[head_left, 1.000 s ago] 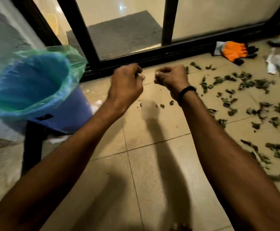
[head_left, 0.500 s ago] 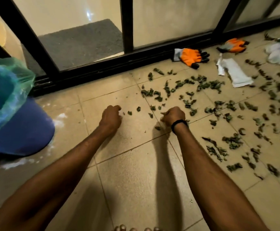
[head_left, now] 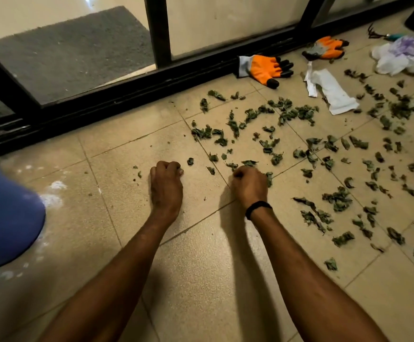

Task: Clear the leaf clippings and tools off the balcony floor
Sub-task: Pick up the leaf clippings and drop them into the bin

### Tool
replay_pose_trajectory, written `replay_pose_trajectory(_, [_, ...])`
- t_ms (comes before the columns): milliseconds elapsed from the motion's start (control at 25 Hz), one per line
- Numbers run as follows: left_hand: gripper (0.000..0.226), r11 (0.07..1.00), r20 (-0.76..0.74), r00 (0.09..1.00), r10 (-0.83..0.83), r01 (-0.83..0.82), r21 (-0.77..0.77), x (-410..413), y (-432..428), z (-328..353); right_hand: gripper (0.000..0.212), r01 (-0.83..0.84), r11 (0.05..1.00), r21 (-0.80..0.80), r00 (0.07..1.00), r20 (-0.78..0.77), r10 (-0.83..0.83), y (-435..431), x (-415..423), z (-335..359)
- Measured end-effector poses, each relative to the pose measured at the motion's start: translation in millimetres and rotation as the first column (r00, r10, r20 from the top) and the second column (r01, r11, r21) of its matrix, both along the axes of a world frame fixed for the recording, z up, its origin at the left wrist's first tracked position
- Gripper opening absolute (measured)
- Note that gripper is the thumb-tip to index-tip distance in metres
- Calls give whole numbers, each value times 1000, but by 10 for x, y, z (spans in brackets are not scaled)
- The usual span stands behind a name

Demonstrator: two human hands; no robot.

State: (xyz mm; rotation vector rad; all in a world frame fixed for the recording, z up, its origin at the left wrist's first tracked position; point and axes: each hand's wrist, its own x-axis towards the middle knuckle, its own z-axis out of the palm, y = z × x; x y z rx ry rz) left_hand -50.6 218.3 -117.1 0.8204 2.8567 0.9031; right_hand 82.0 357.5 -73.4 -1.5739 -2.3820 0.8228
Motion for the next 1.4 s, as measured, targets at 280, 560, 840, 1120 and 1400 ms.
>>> replay_pose_trajectory(280, [8,984,-9,996,-84,84,159,168,249,74,13,108,992,58,983,140,-115,393,449,-111])
replay_pose_trajectory(560, [6,885,15,887,-461,461,-61,368,612,-30,34,88,996,13,996,-23,-88,487,175,8])
replay_pose_trajectory(840, [10,875,11,875,-484,484,5,288,615,-53,55,-182,977,-113,978,80,192,456,-109,-148])
replay_pose_trajectory(1120, [5,957,256,952,-168,95,275,236,475,60,23,-265,947,183,964,82,254,230,-256,-252])
replay_pose_trajectory(1400, [2,868,583,812,-22,-274,415,78,270,489,28,141,905,-401,911,-305,-277,190,-369,52])
